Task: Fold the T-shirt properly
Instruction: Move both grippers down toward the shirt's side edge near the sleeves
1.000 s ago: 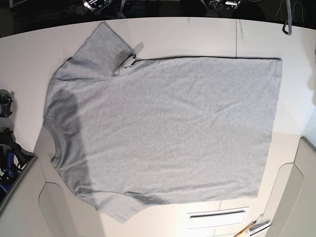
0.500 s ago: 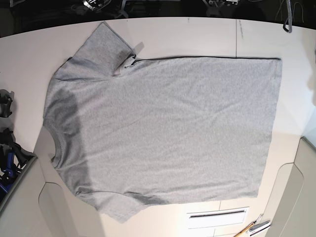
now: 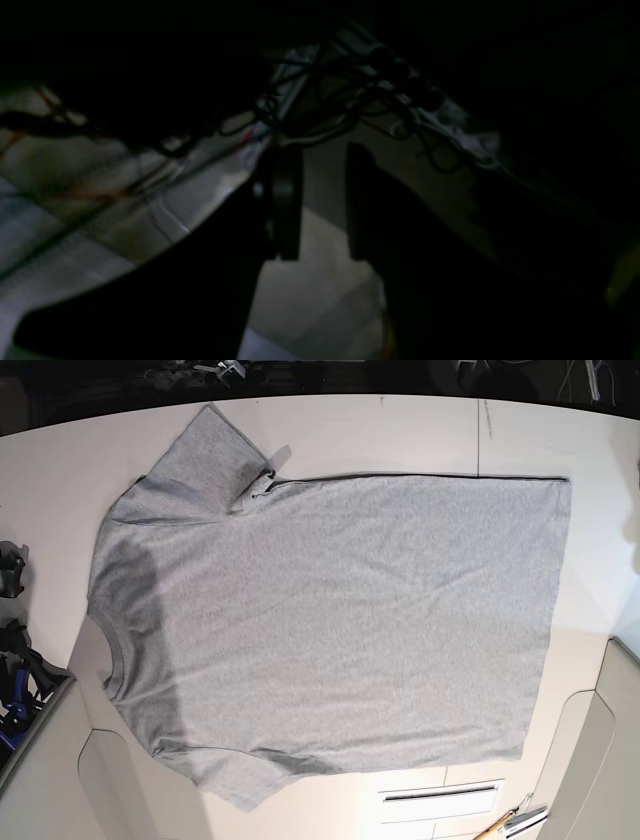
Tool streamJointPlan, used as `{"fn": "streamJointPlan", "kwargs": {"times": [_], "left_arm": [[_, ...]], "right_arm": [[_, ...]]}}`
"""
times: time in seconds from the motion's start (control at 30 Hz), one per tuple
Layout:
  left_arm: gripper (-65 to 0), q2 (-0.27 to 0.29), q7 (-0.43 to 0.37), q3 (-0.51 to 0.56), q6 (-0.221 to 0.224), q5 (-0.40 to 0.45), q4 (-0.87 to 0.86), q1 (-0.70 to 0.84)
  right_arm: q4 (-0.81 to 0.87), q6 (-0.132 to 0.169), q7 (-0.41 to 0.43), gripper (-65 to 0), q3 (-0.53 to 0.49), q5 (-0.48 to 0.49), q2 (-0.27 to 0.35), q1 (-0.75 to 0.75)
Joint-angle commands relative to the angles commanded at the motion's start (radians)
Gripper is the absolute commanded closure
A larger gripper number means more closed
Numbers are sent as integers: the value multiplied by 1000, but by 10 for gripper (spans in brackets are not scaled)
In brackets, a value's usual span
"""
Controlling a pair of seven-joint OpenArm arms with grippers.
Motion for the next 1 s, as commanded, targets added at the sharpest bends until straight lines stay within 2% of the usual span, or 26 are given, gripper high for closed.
{"fn": "streamJointPlan", "kwargs": {"times": [0.13, 0.27, 0.37, 0.43, 0.5, 0.7, 0.73, 0.8, 1.0], "left_arm": [[-60, -25, 23, -28, 1, -21, 150, 108], [-60, -24, 59, -167, 0, -21, 292, 225], [-60, -24, 85, -274, 0, -22, 391, 303], [-60, -24, 85, -320, 0, -27, 461, 360], [-60, -24, 85, -349, 0, -54, 537, 417], [-60, -24, 129, -407, 0, -119, 780, 592], [-60, -24, 129, -418, 0, -119, 824, 618], [-60, -24, 129, -444, 0, -119, 911, 671], [-60, -24, 138, -518, 0, -135, 1153, 802]], "right_arm": [[164, 0, -2, -143, 0, 71, 64, -116], [309, 0, -10, -143, 0, 89, 121, -224], [414, -1, -75, -143, 0, 92, 151, -296], [482, -1, -117, -143, 2, 142, 171, -338], [555, 0, -146, -143, 11, 198, 190, -380], [804, 4, -259, -143, 101, 274, 203, -502], [846, 19, -271, -143, 124, 298, 204, -521], [927, 84, -305, -143, 178, 356, 203, -555], [1103, 223, -461, -143, 355, 602, 204, -602]]}}
